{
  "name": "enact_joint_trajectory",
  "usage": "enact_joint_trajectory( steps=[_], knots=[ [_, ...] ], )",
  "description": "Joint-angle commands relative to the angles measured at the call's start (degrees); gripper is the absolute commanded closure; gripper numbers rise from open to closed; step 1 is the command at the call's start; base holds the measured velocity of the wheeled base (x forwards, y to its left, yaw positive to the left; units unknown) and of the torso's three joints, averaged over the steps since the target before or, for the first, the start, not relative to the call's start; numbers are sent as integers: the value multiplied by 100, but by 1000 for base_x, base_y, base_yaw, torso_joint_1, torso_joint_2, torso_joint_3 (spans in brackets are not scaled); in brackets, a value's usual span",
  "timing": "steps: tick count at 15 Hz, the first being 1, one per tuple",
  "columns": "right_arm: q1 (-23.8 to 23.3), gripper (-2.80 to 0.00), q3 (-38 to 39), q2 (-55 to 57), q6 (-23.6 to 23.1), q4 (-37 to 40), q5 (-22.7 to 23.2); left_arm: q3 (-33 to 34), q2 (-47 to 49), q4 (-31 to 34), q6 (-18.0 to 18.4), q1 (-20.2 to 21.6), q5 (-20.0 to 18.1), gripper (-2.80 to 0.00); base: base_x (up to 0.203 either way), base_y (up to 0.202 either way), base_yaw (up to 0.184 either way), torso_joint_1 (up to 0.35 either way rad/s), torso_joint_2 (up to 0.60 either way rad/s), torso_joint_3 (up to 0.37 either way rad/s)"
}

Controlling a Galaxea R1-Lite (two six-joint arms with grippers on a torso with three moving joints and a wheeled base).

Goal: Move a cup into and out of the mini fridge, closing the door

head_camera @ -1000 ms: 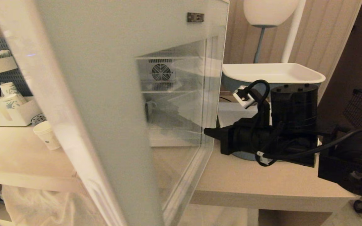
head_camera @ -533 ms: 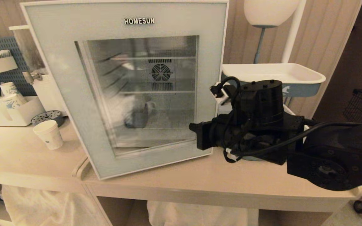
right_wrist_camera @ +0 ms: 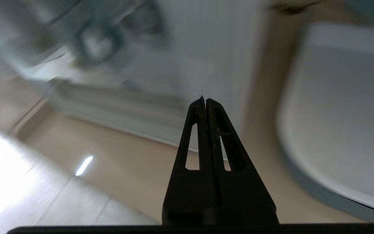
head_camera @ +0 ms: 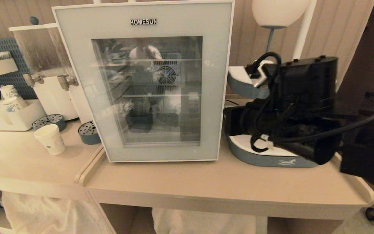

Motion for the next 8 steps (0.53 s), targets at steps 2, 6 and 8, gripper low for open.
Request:
enact_joint_trajectory(
  steps=[2,6,8],
  knots=[
    [-29,0,280,-1544,-32,596,-887,0,-11,3,-3,0,1,0,0,0,0,0,0,0],
    [-1266,0,1083,-3820,-37,1557,-2319,0,-11,-5,-3,0,-1,0,0,0,0,0,0,0],
    [-2365,0,1580,-4970,-22,1914,-2593,0,-11,3,-3,0,2,0,0,0,0,0,0,0]
  ],
)
